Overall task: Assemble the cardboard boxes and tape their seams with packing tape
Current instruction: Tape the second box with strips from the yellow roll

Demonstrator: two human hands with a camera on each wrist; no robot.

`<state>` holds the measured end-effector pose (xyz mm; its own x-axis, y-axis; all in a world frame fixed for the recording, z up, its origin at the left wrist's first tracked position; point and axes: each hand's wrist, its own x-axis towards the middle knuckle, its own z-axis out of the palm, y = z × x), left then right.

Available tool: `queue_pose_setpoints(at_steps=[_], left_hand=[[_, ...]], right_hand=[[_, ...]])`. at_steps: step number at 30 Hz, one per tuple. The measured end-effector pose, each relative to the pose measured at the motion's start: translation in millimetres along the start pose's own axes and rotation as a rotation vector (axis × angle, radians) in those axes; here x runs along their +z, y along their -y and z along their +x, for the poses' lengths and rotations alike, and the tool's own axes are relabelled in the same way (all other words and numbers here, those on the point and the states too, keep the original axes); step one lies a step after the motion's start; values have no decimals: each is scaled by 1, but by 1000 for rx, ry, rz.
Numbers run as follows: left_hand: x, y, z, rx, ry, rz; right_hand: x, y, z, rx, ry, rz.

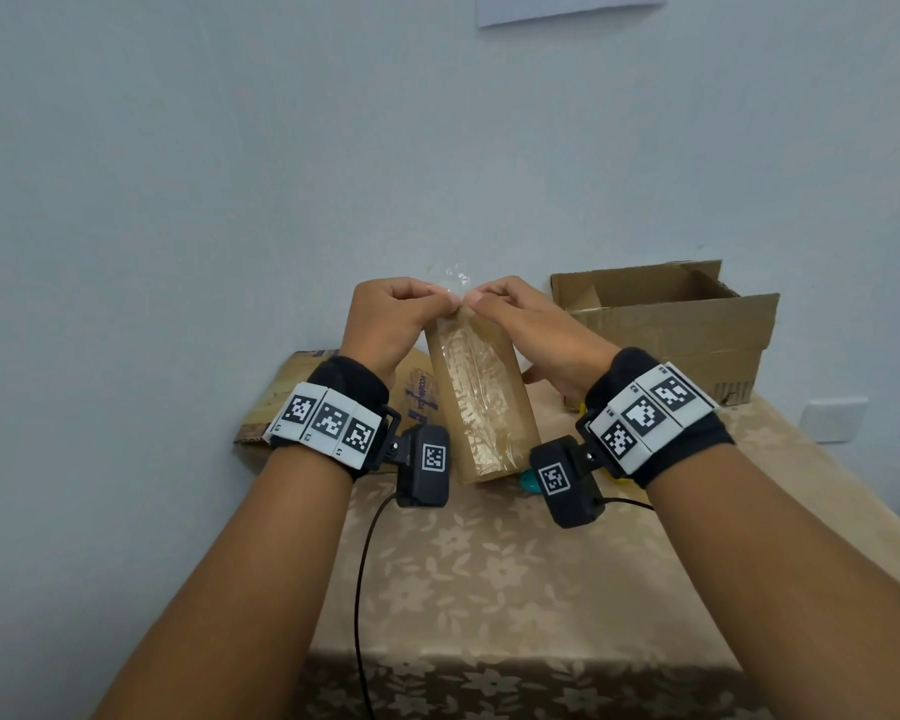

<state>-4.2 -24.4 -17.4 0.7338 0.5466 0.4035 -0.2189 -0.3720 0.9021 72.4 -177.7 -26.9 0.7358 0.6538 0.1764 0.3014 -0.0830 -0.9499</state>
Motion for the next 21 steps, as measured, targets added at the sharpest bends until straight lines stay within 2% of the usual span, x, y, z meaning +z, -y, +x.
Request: queue_pose_setpoints(at_steps=[7,12,16,21], left_hand=[[0,-3,-3,24,44,4],[-2,0,0,-5,32,20],[0,2,1,-63,-32,16],[6,7,2,-67,-112,78]], right_hand=[[4,3,-6,-48,-62,-16],[2,-2,-2,-52,-17,10],[2,-3,0,-81,30,25],[1,-2,1,-107,25,-46]])
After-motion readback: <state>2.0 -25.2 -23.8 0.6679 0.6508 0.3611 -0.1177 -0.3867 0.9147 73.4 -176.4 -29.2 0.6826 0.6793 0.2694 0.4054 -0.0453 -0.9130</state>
